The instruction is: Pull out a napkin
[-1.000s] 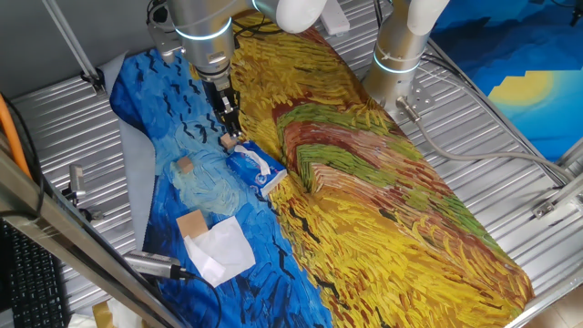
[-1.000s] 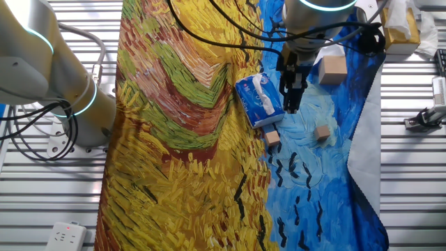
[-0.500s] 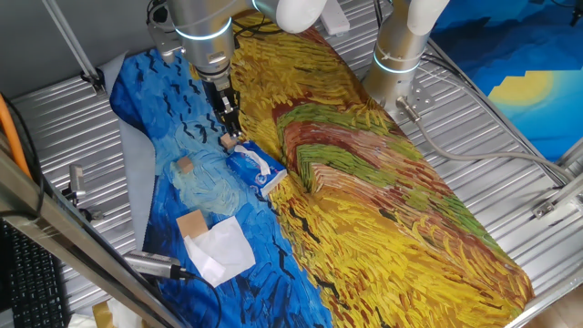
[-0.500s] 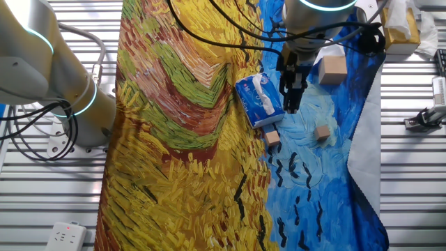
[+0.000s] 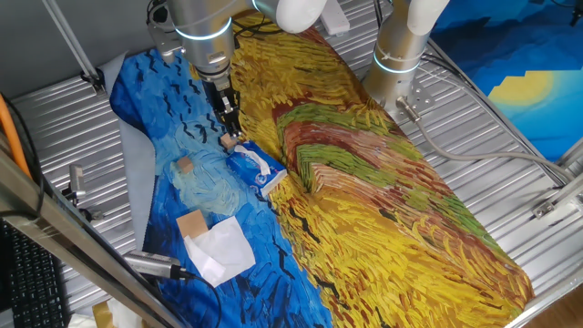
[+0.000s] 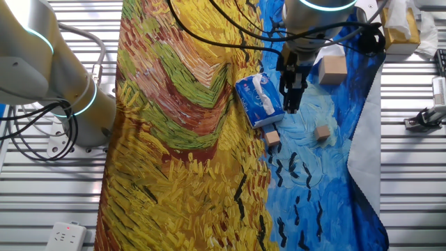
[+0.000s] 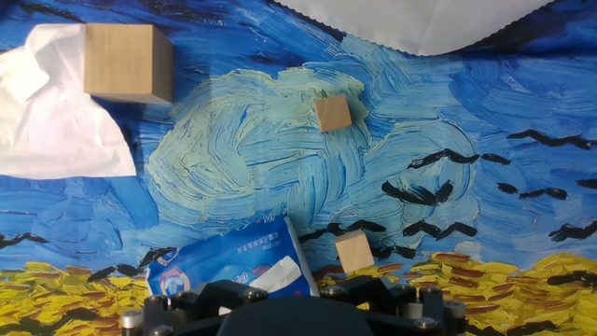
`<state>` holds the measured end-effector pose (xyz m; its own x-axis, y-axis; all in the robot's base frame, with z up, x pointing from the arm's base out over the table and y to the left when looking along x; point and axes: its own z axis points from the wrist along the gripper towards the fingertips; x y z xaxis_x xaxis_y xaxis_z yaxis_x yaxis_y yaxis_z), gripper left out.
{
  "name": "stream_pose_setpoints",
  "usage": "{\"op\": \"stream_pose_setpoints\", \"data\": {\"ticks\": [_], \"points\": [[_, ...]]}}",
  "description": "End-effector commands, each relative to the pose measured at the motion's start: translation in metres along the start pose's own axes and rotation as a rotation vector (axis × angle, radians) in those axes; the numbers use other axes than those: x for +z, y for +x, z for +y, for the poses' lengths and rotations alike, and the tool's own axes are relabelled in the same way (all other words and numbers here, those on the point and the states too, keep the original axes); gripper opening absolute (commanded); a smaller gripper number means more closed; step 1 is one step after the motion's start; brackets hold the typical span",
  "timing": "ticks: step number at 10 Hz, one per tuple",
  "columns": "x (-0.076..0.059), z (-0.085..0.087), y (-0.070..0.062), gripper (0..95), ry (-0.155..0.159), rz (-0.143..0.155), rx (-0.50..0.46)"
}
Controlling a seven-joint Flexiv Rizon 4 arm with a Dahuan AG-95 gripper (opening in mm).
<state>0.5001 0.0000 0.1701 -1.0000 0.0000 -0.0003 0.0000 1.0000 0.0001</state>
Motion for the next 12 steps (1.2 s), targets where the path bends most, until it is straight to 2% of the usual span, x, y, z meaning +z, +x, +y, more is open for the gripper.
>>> {"op": "stream_pose_setpoints", "data": {"ticks": [1,2,12], "points": [[0.0001,0.0000,0.0001,95.0,0.000,0.000,0.000],[0.0001,0.0000,0.0001,0.0,-0.030,-0.039,-0.126],[0.0001,0.0000,0.0001,0.0,-0.028,-0.028,-0.126]]}}
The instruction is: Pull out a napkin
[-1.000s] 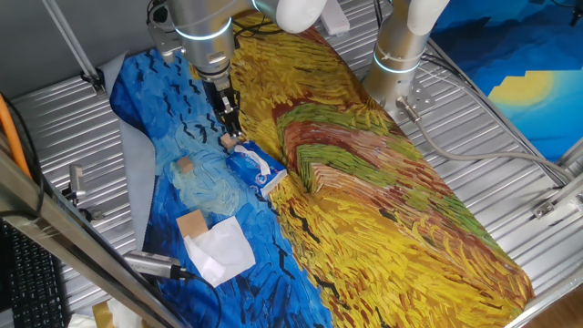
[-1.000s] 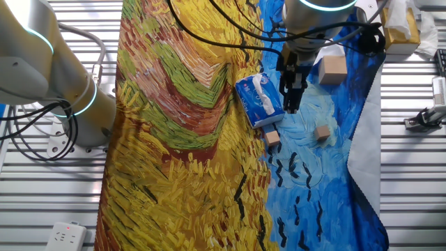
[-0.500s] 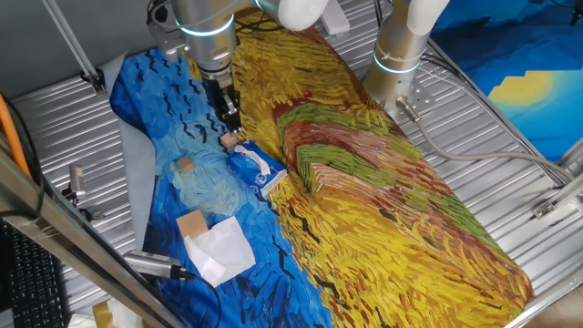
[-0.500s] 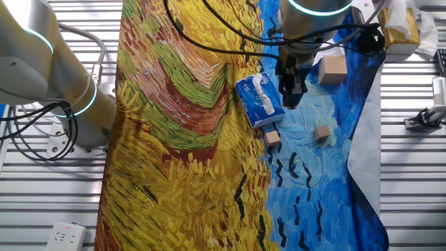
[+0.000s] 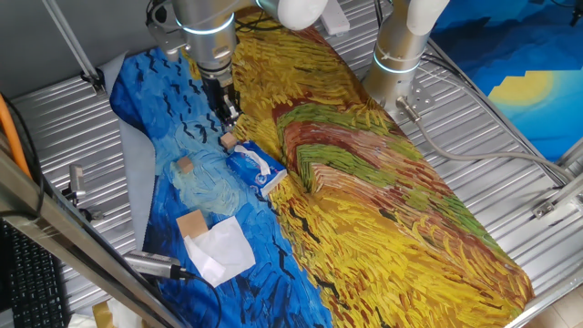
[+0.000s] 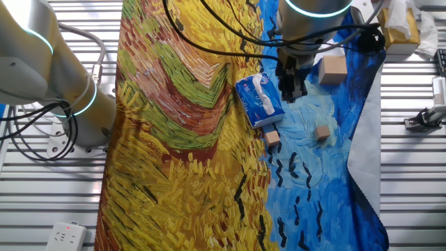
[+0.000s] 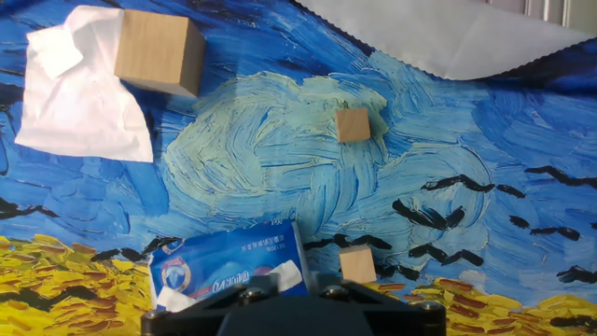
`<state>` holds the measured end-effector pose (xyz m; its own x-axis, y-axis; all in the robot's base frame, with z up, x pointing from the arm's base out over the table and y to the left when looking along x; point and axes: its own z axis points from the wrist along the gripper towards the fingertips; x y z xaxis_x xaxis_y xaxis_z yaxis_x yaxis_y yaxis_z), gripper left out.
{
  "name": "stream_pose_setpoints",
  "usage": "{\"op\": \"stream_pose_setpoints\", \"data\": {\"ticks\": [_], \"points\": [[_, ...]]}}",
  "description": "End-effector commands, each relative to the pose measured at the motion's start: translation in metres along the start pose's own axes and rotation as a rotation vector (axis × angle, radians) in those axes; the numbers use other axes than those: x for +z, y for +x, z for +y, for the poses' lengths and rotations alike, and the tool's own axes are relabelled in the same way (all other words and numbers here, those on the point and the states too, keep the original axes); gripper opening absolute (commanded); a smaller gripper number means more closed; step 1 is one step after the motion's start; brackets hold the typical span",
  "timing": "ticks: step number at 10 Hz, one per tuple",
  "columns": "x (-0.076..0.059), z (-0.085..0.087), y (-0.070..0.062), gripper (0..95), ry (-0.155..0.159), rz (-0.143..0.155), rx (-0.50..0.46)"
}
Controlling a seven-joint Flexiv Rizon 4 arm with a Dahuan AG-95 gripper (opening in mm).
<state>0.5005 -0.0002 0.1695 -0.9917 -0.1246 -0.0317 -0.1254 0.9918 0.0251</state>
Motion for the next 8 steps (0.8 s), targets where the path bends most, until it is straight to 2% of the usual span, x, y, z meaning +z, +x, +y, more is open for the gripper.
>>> {"op": "stream_pose_setpoints", "data": {"ticks": [1,5,7,8], "points": [[-0.0005,0.0002,0.0005,0.0,-0.001,0.002,-0.002],[-0.0005,0.0002,0.0005,0.0,-0.009,0.013,0.014],[0.0002,0.0019,-0.0010,0.0,-0.052,-0.003,0.091],[0.0015,0.0055,-0.0047,0.0,-0.053,-0.003,0.102]]}}
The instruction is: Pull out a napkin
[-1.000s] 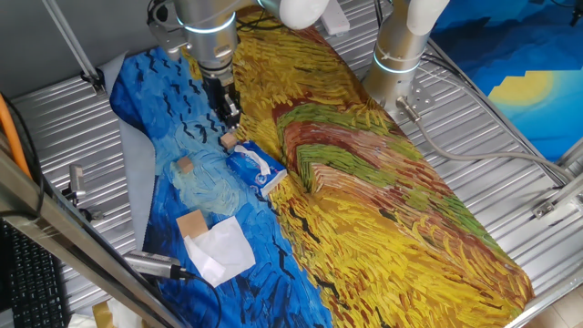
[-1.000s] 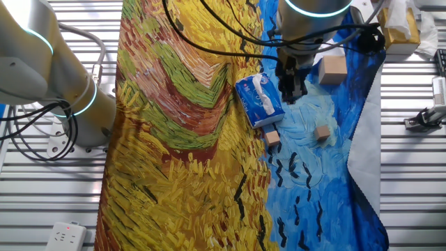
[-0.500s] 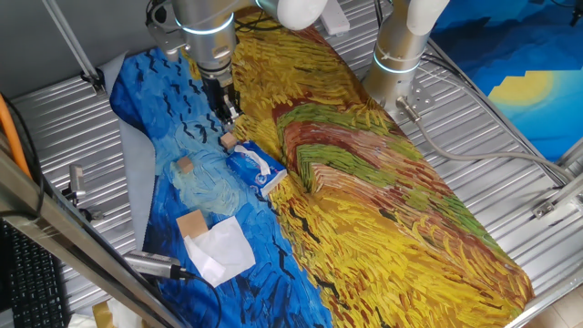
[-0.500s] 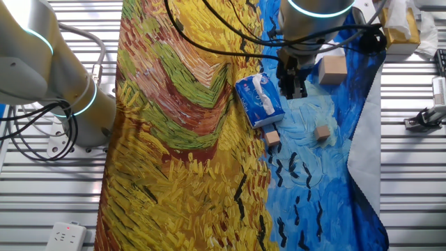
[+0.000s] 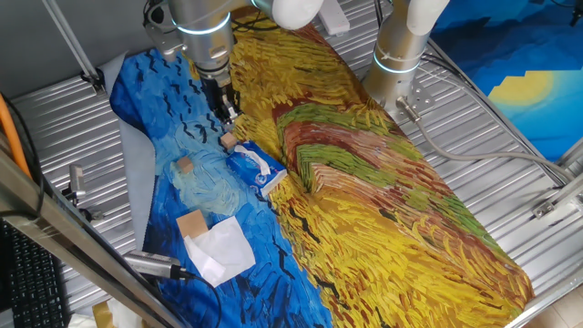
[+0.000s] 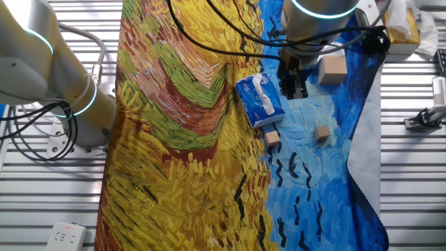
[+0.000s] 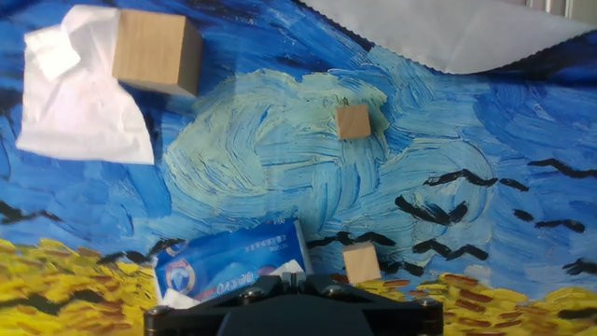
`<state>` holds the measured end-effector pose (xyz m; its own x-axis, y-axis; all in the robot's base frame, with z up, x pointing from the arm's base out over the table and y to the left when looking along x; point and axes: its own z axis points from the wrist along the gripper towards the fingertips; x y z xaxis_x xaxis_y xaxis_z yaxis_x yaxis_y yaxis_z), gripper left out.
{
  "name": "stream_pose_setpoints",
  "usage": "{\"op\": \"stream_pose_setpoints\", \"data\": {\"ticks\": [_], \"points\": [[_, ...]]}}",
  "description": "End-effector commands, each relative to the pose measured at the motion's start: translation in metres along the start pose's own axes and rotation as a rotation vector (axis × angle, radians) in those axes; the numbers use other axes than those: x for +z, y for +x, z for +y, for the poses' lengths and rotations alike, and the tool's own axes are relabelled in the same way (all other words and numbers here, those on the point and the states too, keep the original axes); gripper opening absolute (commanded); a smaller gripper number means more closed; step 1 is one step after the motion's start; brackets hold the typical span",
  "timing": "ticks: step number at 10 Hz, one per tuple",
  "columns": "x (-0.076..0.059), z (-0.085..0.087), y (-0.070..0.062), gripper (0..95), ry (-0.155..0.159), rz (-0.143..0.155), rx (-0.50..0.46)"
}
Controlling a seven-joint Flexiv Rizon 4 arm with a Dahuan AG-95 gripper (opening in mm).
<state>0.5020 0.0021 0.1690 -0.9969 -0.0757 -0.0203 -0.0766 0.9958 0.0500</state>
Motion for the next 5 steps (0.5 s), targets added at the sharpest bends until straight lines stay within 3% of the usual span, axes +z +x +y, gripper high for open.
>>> {"op": "stream_pose_setpoints", "data": {"ticks": [1,3,5], "points": [[0.002,0.006,-0.005,0.0,-0.029,-0.013,0.054],[0.009,0.016,-0.013,0.0,-0.021,-0.009,0.069],[0.026,0.022,-0.016,0.0,-0.020,-0.016,0.083]]}}
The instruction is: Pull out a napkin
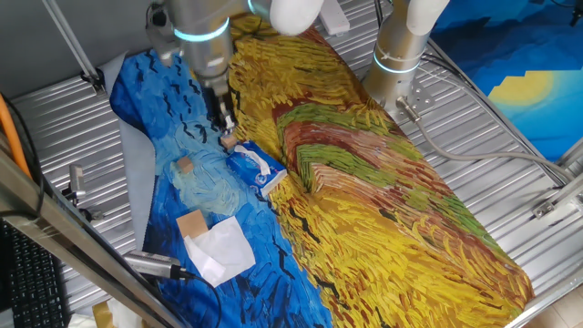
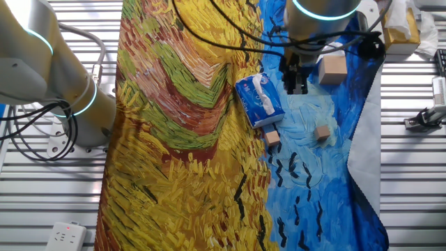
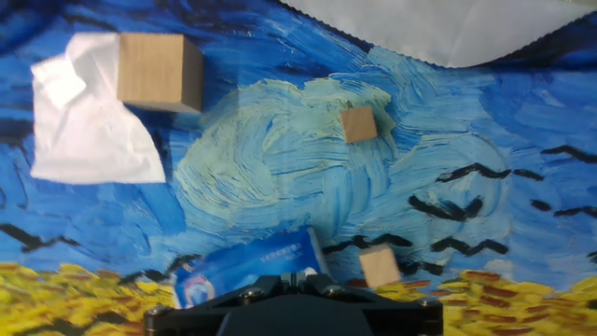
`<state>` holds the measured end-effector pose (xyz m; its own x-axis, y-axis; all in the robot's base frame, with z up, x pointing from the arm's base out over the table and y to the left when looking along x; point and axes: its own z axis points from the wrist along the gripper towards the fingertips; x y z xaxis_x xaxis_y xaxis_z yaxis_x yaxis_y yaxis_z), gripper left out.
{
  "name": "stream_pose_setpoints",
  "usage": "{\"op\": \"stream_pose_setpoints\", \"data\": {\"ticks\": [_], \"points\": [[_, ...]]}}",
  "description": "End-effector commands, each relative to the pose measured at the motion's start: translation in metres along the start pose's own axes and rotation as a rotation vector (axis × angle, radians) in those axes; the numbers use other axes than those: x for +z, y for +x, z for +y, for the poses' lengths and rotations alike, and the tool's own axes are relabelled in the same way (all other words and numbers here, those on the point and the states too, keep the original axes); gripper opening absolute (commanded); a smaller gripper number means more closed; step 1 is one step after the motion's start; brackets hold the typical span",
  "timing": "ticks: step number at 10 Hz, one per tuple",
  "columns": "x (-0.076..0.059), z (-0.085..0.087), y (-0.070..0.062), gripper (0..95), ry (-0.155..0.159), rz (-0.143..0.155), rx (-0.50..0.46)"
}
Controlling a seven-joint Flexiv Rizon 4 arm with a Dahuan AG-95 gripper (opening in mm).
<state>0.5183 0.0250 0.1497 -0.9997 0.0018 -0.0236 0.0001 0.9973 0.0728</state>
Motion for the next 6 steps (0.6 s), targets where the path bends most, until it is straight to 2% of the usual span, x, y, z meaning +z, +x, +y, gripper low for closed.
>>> {"op": "stream_pose_setpoints", "data": {"ticks": [1,3,4,5,6], "points": [[0.011,0.003,0.002,0.0,0.000,-0.011,0.007],[0.016,0.005,0.001,0.0,0.002,0.000,0.016],[0.035,0.006,0.003,0.0,0.032,0.030,0.036],[0.051,0.006,0.006,0.0,0.030,0.022,0.036],[0.059,0.008,0.008,0.0,0.026,0.012,0.035]]}}
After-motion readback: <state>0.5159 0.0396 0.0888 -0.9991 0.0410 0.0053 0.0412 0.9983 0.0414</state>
